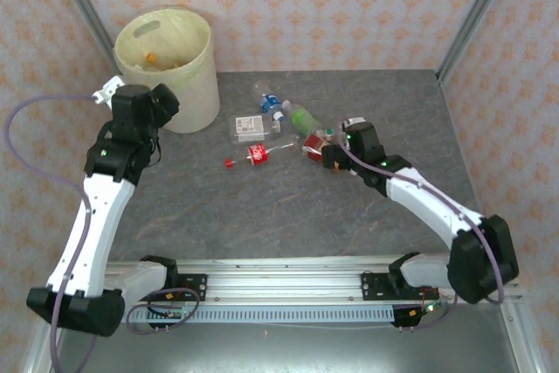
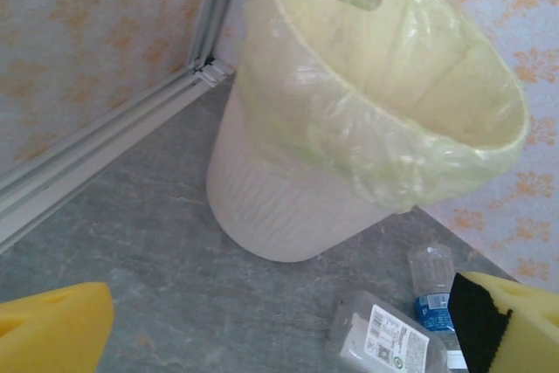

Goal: Put the plastic bottles in the bin

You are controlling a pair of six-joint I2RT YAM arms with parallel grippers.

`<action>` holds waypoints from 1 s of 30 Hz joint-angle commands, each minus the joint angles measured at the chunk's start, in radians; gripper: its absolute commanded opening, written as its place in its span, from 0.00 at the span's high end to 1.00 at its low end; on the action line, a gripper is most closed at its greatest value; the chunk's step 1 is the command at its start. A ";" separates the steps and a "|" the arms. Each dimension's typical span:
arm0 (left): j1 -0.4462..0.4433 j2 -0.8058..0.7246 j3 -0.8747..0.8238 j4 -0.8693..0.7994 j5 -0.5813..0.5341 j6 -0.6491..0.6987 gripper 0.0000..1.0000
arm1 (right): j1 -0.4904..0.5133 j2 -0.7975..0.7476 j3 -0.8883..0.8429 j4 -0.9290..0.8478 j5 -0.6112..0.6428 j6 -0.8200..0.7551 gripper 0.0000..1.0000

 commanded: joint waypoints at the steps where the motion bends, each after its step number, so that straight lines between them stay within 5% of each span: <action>1: 0.006 -0.055 -0.075 0.018 -0.059 -0.018 0.00 | -0.014 0.069 0.045 -0.098 -0.042 -0.264 0.00; 11: 0.009 -0.048 -0.103 0.013 -0.043 0.002 0.00 | -0.042 0.346 0.212 -0.172 -0.034 -0.491 0.01; 22: 0.016 -0.051 -0.107 -0.035 -0.005 -0.014 0.00 | -0.044 0.468 0.264 -0.244 -0.199 -0.449 0.01; 30: 0.015 -0.124 -0.204 0.009 0.151 0.003 0.00 | -0.040 0.434 0.224 -0.205 -0.231 -0.435 0.19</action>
